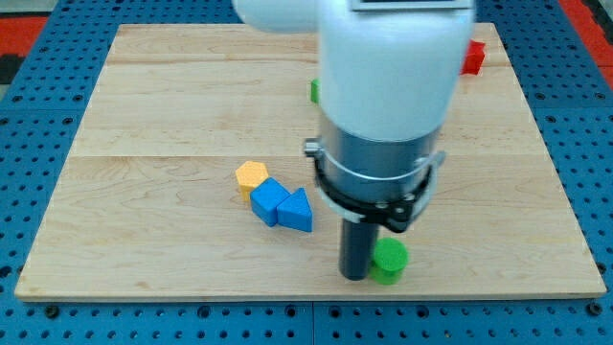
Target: Move your arm to the bottom center of the board
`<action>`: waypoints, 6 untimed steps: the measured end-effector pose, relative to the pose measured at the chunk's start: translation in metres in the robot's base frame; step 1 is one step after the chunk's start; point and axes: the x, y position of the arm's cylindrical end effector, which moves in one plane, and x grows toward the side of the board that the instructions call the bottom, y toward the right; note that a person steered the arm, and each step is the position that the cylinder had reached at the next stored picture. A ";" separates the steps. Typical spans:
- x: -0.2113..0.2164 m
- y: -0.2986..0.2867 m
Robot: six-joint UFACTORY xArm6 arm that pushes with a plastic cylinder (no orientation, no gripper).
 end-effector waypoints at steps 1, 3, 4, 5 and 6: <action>0.000 0.022; 0.014 0.030; 0.019 0.029; 0.025 0.013; 0.011 -0.014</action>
